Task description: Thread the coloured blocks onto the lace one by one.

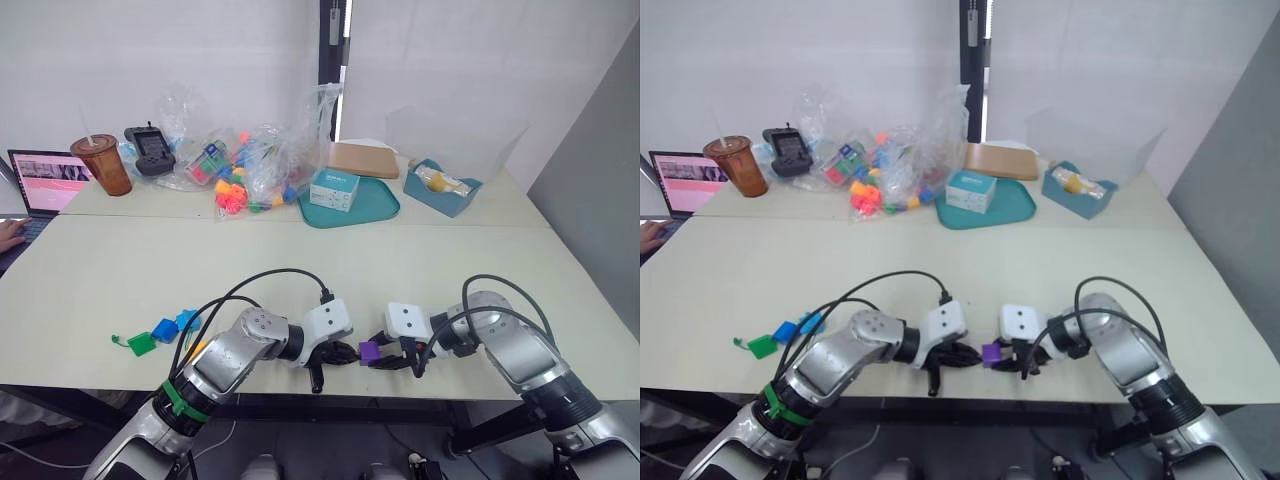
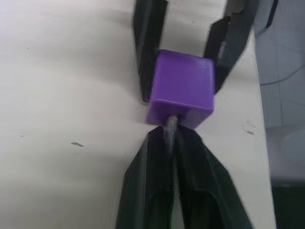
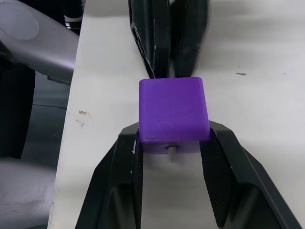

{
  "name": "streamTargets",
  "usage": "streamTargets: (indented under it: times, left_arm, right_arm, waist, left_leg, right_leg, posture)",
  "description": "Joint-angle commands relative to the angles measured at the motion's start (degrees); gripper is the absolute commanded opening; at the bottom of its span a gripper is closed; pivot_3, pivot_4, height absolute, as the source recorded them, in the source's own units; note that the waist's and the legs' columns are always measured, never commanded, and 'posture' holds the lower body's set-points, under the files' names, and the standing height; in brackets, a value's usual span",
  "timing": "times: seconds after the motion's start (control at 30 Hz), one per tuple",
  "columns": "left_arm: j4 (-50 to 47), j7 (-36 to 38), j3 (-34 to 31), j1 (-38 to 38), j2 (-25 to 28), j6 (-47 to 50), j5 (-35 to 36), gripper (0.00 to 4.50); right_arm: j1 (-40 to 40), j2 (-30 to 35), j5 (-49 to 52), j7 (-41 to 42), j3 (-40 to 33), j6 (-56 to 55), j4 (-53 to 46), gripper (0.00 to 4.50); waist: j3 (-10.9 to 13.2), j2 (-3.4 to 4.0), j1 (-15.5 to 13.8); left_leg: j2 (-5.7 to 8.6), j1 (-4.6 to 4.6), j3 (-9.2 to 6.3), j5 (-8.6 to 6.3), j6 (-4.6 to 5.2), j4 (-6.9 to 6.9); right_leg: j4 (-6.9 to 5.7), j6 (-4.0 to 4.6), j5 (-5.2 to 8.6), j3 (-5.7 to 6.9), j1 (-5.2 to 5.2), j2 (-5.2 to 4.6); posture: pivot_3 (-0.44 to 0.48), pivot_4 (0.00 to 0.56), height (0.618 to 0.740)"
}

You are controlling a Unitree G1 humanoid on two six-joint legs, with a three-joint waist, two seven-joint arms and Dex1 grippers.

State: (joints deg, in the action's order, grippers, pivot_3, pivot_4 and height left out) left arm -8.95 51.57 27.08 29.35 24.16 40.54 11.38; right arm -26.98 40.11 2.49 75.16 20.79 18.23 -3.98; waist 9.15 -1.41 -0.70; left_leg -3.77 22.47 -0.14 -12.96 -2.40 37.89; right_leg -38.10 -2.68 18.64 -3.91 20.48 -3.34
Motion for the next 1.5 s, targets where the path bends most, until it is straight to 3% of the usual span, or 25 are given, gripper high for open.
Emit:
streamTargets:
  times: [0.03, 0.1, 0.4, 0.77, 0.87, 1.03, 1.07, 1.5]
  left_arm:
    - [-1.54, -2.13, -1.95, 0.81, -0.97, -2.85, -0.83, 1.94]
    - [-3.11, -1.47, -2.57, -0.09, 0.74, -2.82, -0.94, 2.58]
    - [-10.37, 1.11, -6.59, -6.64, 6.8, -0.88, 2.8, 2.58]
    - [-4.68, 0.73, -1.07, -10.03, 9.96, -10.67, -5.56, 2.58]
    - [-2.89, 2.36, 0.81, -10.07, 10.82, -13.53, -7.35, 1.78]
    - [-3.43, 4.08, -0.73, -9.9, 7.68, -13.09, -3.22, 0.17]
    - [-3.34, 4.21, -0.85, -9.76, 7.41, -13.27, -3.33, 0.04]
    - [-2.6, 3.23, -1.05, -4.28, -0.17, -11.35, -2.88, 0.04]
  right_arm:
    - [1.43, -1.14, -0.09, 0.23, 2.81, 0.7, -1.06, 1.18]
    - [1.58, -1.04, -0.12, 0.31, 2.79, 0.82, -1.15, 1.18]
    - [1.31, -1.15, -0.39, 0.24, 2.72, 0.78, -0.35, 1.18]
    - [1.2, -0.72, 0.0, 0.35, 2.19, 1.62, -0.89, 1.18]
    - [1.07, -0.65, 0.14, 0.4, 2.05, 1.95, -1.15, 1.18]
    - [1.34, -0.39, 0.08, 0.13, 1.77, 2.18, -1.55, 1.18]
    - [1.4, -0.32, 0.11, 0.13, 1.73, 2.24, -1.63, 1.18]
    - [1.31, -0.41, 0.05, -0.36, 2.14, 2.71, -1.85, 1.18]
  waist:
    - [0.0, 0.0, 0.14]
    - [0.0, 0.0, 0.25]
    - [0.0, 0.0, 1.39]
    - [0.01, 0.0, 1.39]
    - [0.0, 0.0, 1.38]
    - [0.0, 0.0, 1.36]
    - [0.0, 0.0, 1.35]
    - [0.01, -0.01, 1.18]
  left_leg:
    - [-0.02, 0.0, 0.0, 0.0, 0.0, -0.01]
    - [-0.02, 0.0, -0.01, 0.0, 0.01, -0.01]
    - [-0.07, 0.05, 0.0, -0.06, 0.07, -0.13]
    - [-0.07, 0.05, 0.01, -0.07, 0.08, -0.13]
    - [-0.07, 0.02, 0.02, -0.08, 0.08, -0.13]
    - [-0.07, 0.0, 0.02, -0.08, 0.09, -0.13]
    - [-0.07, -0.01, 0.02, -0.09, 0.1, -0.13]
    - [-0.06, 0.08, 0.02, -0.11, 0.13, -0.12]
  right_leg:
    - [0.0, 0.0, 0.0, -0.01, 0.0, 0.01]
    - [0.02, 0.0, 0.0, -0.01, 0.01, 0.02]
    - [0.15, 0.02, 0.05, -0.03, 0.07, 0.02]
    - [0.19, 0.03, 0.06, -0.02, 0.06, 0.03]
    - [0.19, 0.02, 0.06, -0.02, 0.02, 0.03]
    - [0.2, 0.02, 0.06, -0.02, -0.01, 0.02]
    - [0.21, 0.02, 0.06, -0.02, -0.01, 0.02]
    - [0.26, 0.01, 0.06, -0.02, 0.04, 0.02]
  posture:
    - [0.0, 0.15, 0.74]
    - [0.0, 0.15, 0.74]
    - [0.0, 0.15, 0.74]
    - [0.0, 0.15, 0.74]
    - [0.0, 0.15, 0.74]
    - [0.0, 0.15, 0.74]
    - [0.0, 0.15, 0.74]
    - [0.0, 0.15, 0.74]
